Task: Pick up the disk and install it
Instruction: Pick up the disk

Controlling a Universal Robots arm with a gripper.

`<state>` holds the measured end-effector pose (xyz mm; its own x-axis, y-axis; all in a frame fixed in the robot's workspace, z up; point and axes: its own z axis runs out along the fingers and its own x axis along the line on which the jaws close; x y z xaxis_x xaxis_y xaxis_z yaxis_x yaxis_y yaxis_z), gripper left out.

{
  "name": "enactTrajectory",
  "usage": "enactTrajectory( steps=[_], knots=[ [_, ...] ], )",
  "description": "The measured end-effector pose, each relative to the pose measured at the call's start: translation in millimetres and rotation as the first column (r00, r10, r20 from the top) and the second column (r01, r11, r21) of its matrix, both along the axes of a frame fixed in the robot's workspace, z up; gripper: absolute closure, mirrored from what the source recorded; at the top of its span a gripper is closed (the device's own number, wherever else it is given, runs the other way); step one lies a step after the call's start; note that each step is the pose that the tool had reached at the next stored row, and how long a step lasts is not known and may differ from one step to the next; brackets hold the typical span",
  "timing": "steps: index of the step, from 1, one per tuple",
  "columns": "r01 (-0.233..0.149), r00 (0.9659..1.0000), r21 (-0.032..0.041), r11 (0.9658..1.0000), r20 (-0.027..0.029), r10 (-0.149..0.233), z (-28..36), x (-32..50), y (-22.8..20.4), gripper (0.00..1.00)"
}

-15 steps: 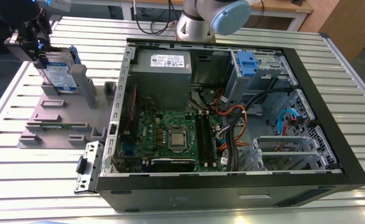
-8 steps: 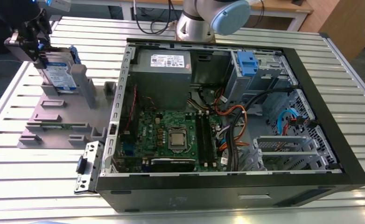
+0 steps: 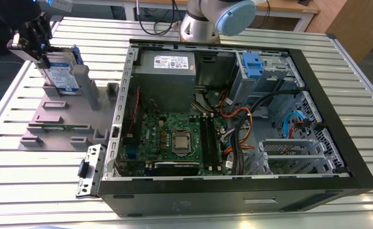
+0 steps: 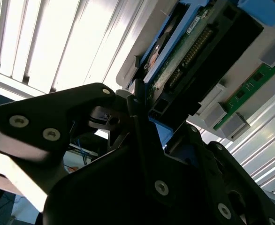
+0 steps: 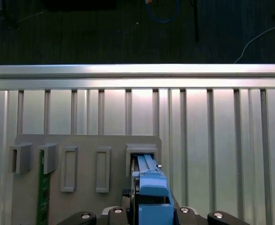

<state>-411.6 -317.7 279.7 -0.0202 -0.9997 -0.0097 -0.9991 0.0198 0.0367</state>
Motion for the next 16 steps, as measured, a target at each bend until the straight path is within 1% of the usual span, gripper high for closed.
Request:
enactTrajectory(
  steps=[10, 16],
  knots=[
    [-0.003, 1.0, 0.0002, 1.0, 0.0004, 0.003, 0.1, 0.0, 0.0, 0.63],
    [-0.003, 1.0, 0.0001, 1.0, 0.0003, 0.003, 2.6, 0.0, 0.0, 0.63]
  ],
)
